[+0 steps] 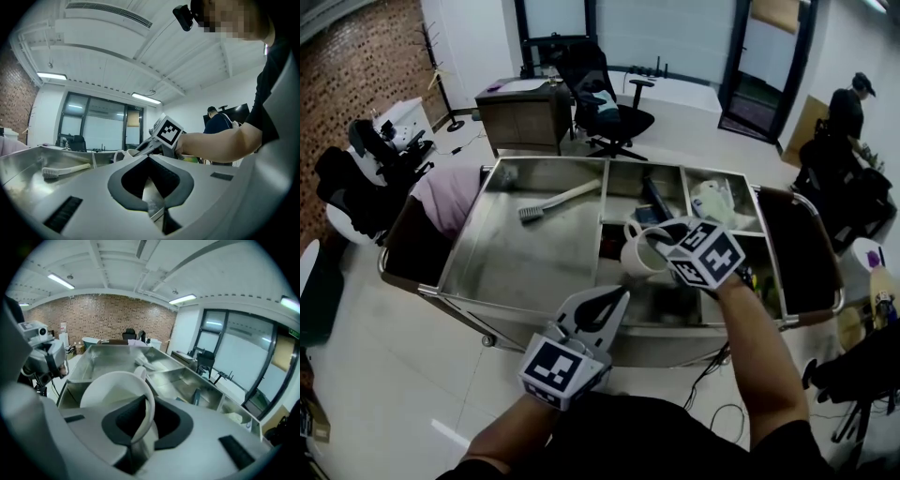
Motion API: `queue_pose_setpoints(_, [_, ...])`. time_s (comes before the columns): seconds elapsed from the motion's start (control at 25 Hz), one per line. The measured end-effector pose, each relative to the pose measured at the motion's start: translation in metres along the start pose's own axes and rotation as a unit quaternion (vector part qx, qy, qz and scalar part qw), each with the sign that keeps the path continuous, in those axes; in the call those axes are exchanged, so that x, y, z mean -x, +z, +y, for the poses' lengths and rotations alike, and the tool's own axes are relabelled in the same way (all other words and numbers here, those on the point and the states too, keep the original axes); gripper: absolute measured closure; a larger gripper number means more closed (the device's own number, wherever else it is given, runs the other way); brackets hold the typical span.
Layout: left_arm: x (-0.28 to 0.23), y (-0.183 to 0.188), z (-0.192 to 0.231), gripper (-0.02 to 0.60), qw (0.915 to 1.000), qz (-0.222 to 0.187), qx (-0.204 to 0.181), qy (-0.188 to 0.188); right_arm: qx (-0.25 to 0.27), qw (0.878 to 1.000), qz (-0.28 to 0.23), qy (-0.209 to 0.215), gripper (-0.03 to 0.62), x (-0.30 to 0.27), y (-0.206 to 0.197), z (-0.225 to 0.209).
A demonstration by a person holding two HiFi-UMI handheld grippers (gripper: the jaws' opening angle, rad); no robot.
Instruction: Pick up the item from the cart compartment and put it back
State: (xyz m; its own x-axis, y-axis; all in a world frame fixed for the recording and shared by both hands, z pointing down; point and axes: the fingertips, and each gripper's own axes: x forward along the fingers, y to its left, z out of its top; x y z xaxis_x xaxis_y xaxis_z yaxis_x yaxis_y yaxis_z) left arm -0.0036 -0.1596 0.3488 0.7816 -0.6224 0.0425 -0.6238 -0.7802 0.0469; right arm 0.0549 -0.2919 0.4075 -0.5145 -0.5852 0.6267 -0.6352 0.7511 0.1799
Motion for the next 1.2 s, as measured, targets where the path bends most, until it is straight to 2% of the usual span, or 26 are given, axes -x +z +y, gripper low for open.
queue_pose_setpoints(0.24, [0.003,0.003,-0.005,0.581,1.0000,-0.002,-0.001,0.000,-0.054,0.991,-0.123,-0.027,0.530,0.057,0.022,0.014])
queue_pose_setpoints(0.56, [0.004,0.009,-0.010,0.581,0.9999,-0.012,-0.006,0.003,-0.110,0.960,-0.251,-0.059,0.531,0.134,0.031,0.029])
queue_pose_setpoints(0.76, [0.005,0.014,-0.015,0.581,0.9997,-0.022,-0.007,0.000,-0.138,0.941,-0.299,-0.075,0.530,0.167,0.021,0.047])
queue_pose_setpoints(0.92, [0.006,0.017,-0.018,0.581,0.9997,-0.024,-0.008,-0.003,-0.163,0.929,-0.319,-0.090,0.531,0.184,0.001,0.062])
queue_pose_setpoints(1.2, [0.013,0.023,-0.029,0.581,0.9995,-0.020,-0.019,-0.014,-0.181,0.921,-0.331,-0.096,0.531,0.194,-0.029,0.075])
